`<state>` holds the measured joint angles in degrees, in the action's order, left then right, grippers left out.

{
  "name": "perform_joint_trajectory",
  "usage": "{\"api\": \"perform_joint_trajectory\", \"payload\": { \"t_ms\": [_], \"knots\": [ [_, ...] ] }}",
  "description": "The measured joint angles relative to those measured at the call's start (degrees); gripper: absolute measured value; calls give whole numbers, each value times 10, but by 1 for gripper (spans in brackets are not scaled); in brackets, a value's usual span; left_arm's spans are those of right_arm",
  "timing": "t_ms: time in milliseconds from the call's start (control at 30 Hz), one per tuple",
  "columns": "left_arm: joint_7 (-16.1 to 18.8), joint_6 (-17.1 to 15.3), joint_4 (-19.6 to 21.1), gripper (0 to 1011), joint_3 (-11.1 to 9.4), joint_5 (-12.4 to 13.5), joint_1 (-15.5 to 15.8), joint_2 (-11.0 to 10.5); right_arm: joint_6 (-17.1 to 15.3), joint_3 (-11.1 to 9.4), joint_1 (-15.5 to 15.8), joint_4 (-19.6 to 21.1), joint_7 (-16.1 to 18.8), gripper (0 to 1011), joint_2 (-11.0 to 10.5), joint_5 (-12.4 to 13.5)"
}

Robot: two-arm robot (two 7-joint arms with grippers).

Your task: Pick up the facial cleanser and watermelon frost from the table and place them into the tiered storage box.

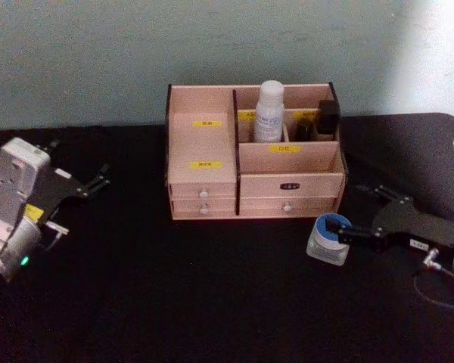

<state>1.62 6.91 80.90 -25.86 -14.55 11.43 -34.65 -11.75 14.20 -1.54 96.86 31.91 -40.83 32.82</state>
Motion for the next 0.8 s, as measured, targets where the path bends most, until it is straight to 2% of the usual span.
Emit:
{"api": "perform_joint_trajectory", "payload": {
  "t_ms": [367,800],
  "knots": [
    [0,0,0,1001,0,0,0,0,-15,28,-3,-12,-25,1002,-16,-5],
    [0,0,0,1001,0,0,0,0,-23,53,-22,-36,-35,1002,-14,-17]
  ]
}}
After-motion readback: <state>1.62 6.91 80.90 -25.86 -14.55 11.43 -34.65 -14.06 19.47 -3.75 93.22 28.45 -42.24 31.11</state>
